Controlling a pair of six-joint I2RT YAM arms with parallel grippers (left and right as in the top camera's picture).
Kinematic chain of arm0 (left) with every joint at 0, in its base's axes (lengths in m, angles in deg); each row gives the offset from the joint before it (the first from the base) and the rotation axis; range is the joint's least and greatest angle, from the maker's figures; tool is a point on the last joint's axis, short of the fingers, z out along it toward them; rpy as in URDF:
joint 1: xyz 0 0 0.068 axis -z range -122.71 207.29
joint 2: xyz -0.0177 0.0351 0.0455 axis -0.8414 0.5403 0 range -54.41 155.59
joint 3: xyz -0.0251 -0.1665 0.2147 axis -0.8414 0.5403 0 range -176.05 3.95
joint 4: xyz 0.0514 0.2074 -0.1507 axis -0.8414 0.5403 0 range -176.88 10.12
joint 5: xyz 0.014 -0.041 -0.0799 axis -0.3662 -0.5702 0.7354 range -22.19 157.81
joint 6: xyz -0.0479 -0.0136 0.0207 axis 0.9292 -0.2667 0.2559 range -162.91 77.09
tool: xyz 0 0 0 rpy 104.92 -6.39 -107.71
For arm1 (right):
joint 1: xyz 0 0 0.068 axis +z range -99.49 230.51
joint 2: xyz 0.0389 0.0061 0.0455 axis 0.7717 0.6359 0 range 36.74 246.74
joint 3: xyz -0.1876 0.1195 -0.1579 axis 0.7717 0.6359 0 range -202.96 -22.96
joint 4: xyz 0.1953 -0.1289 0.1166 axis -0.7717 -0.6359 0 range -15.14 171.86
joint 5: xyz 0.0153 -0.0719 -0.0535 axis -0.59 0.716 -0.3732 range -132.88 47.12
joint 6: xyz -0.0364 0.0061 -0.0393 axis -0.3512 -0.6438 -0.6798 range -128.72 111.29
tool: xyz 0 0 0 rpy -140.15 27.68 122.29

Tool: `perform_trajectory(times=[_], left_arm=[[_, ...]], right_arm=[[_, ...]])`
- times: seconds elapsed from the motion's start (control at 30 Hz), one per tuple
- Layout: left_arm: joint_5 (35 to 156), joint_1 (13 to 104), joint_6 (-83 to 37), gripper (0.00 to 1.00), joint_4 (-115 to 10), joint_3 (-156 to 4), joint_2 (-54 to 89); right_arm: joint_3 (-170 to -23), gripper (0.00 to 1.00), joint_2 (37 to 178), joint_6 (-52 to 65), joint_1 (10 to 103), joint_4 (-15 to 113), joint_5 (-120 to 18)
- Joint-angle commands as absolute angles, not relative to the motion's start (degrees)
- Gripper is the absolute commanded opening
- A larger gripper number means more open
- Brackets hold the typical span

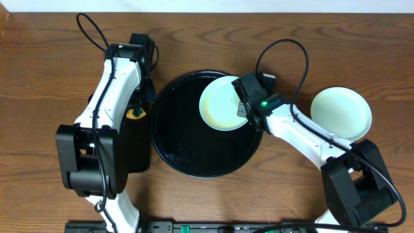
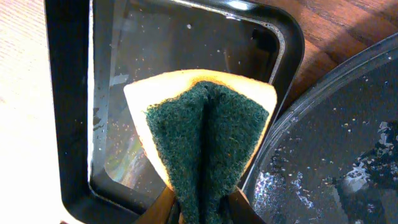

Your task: Clean dirty plates on tray and stack at the side

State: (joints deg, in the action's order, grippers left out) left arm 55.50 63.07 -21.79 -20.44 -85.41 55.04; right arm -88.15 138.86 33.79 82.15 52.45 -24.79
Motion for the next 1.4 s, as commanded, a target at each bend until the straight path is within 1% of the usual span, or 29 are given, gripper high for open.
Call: perform_trajectory(times=[0.0,0.37,0.6,1.17,1.3,1.37], left_arm=[[55.4,62.8,-22.1,0.17,-20.1,-86.1,54.7],[55.4,62.8,-22.1,0.17,-20.1,-86.1,54.7],[55.4,62.8,-22.1,0.17,-20.3,-86.1,54.7],[55.4,62.7,-22.1,0.17,-21.2,-86.1,54.7],[55.4,61.3,-22.0,0.17,-21.2,-86.1,54.7],[56.7,59.1,-22.0,0.17,-21.2,-86.1,54.7]], right_arm=[[-87.8,0.02,137.8,30.4,82.5,51.9,-22.5],[-92.0,0.02,137.3,23.7,82.5,46.4,-11.6],[-97.4,0.02,137.3,21.8,82.8,42.2,-10.7],[-106.8,0.02,137.3,18.0,87.7,38.5,-10.7],[-107.4,0.02,137.3,18.0,88.3,37.8,-10.8],[-107.4,0.02,137.3,18.0,88.4,37.1,-10.8]])
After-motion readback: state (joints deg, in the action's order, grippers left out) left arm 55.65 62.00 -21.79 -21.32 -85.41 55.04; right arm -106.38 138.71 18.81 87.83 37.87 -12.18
